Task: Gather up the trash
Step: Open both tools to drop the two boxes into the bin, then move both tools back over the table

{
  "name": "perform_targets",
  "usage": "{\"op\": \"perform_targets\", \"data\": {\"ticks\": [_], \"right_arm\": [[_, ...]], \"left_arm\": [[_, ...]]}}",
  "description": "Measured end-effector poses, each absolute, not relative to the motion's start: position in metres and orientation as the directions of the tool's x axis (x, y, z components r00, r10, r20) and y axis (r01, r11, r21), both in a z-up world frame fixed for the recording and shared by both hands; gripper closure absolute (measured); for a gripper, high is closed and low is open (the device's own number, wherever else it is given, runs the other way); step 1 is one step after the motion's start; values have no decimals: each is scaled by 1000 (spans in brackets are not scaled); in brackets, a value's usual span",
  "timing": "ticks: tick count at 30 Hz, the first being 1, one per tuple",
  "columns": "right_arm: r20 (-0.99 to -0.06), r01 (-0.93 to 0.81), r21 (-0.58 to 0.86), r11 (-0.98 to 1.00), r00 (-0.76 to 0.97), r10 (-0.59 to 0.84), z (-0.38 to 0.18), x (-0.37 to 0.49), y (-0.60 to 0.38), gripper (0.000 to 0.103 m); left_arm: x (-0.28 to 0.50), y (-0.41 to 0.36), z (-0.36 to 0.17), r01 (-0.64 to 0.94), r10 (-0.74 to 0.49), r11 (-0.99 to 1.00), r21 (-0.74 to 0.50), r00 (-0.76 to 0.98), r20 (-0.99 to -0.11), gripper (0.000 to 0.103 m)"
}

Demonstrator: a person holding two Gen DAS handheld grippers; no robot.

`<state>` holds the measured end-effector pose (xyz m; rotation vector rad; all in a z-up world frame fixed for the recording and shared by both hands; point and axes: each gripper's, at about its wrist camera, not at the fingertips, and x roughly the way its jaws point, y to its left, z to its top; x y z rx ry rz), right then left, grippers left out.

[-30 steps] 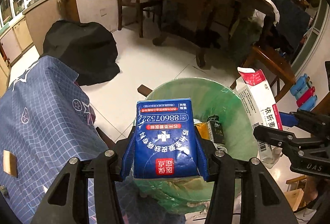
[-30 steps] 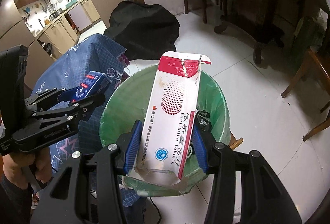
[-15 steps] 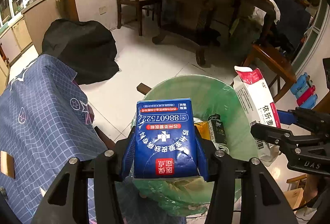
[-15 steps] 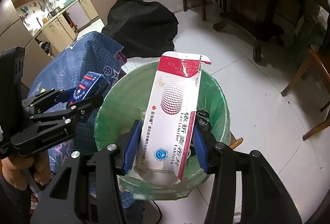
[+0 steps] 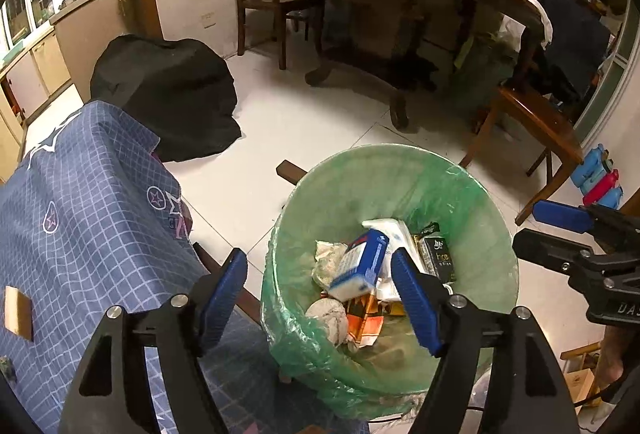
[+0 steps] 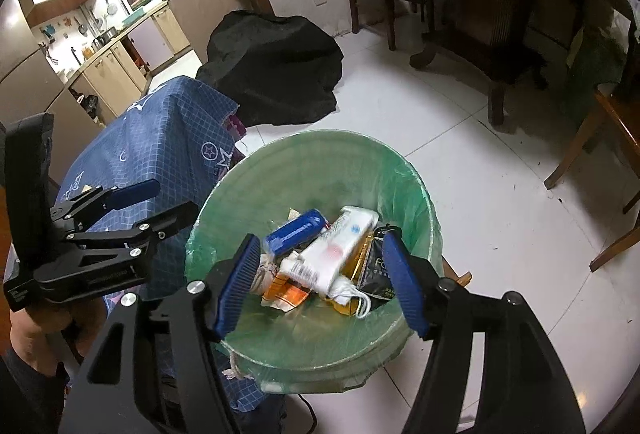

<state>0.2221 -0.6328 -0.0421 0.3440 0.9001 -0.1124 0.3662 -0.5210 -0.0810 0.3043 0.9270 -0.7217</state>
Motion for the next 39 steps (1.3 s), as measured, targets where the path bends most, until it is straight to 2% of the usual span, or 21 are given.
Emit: {"op": "perform_targets", "data": {"ticks": [6, 10, 12, 17, 21, 25, 32, 35, 39], "right_arm": [[-749, 227, 236, 945, 662, 28, -32, 209, -622, 41], [-670, 182, 189, 965, 742, -9, -17, 186, -592, 27], [-647, 149, 167, 975, 762, -6, -15, 180, -573, 25], [-595, 48, 133, 990, 803, 41, -15, 170, -523, 21], [-589, -20, 187, 982, 798, 128, -24, 173, -487, 17], [-598, -76, 231, 970, 776, 203, -34, 182, -451, 16], [-622, -143, 249, 958, 735, 271, -45, 199, -406, 16], [-622, -187, 253, 949, 720, 308, -42, 214, -388, 16], [-616, -229, 274, 934, 705, 353, -40, 229, -370, 16]], "left_arm": [[358, -508, -76, 683, -441, 727, -64, 394, -807, 29], [344, -483, -70, 681, -451, 730, -61, 413, -791, 29], [337, -461, -69, 677, -449, 734, -50, 429, -784, 29], [329, -390, -66, 623, -431, 780, -54, 474, -768, 29], [328, -330, -62, 561, -398, 827, -51, 518, -757, 28], [333, -261, -56, 456, -340, 888, -54, 574, -745, 28], [376, -97, -62, 70, -185, 981, -179, 590, -786, 28], [394, -51, -77, -43, -163, 975, -220, 542, -825, 28], [421, -28, -88, -97, -173, 962, -255, 504, -846, 28]]}}
